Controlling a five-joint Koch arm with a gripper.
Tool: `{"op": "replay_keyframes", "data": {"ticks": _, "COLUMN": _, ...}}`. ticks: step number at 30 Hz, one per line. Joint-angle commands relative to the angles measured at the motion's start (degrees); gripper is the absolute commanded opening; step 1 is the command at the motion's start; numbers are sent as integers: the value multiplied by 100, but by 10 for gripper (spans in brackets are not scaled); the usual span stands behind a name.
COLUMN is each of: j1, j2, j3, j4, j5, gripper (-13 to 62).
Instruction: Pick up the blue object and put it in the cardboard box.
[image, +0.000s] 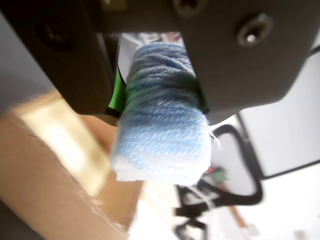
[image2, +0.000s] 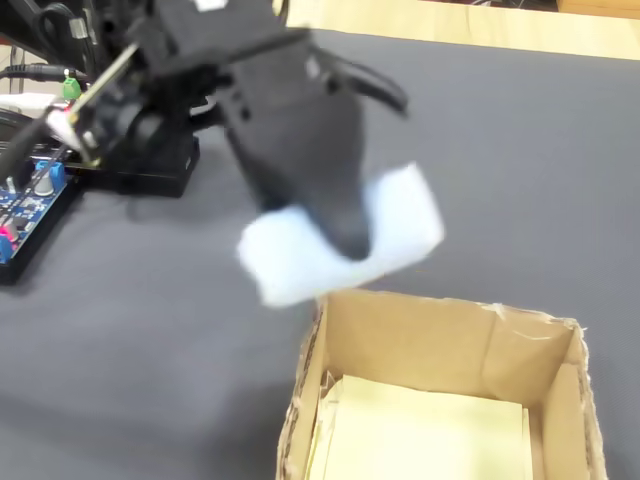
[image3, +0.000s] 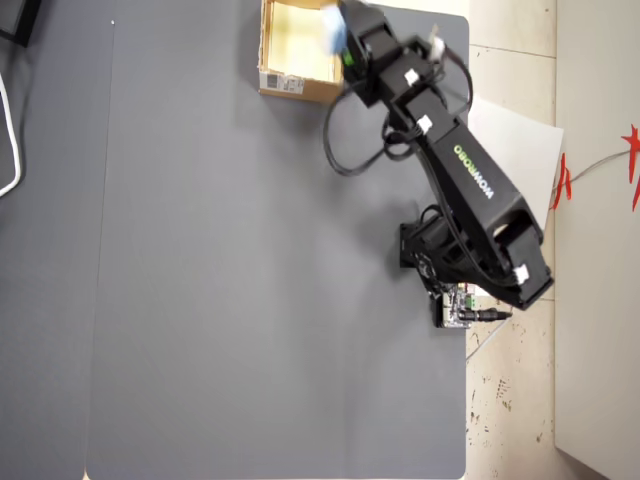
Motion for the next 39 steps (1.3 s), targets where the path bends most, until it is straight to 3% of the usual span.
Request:
{"op": "replay_keyframes", "data": {"ticks": 1, "j1": -158, "j2": 9, "j3": -606, "j4": -563, "j5": 35, "gripper": 106}}
{"op": "replay_keyframes", "data": {"ticks": 9, "j1": -404, "j2": -325, "j3": -571, "j4": -439, "j5": 26, "gripper": 113}}
{"op": "replay_keyframes", "data": {"ticks": 16, "j1": -527, "j2": -501, "j3": -615, "j4": 105, "j5": 62, "gripper": 267}}
{"op": "replay_keyframes", "data": {"ticks": 20, "j1": -563, "j2": -545, "j3": -624, "j4": 149, "j5": 62, "gripper": 304}}
{"op": "replay_keyframes", "data": {"ticks": 27, "j1": -765, "j2": -439, "j3": -668, "j4": 114, "j5": 88, "gripper": 308}}
{"op": "replay_keyframes", "data": {"ticks": 39, "j1": -2241, "j2": 703, "j3": 272, "j4": 114, "j5": 246, "gripper": 308}}
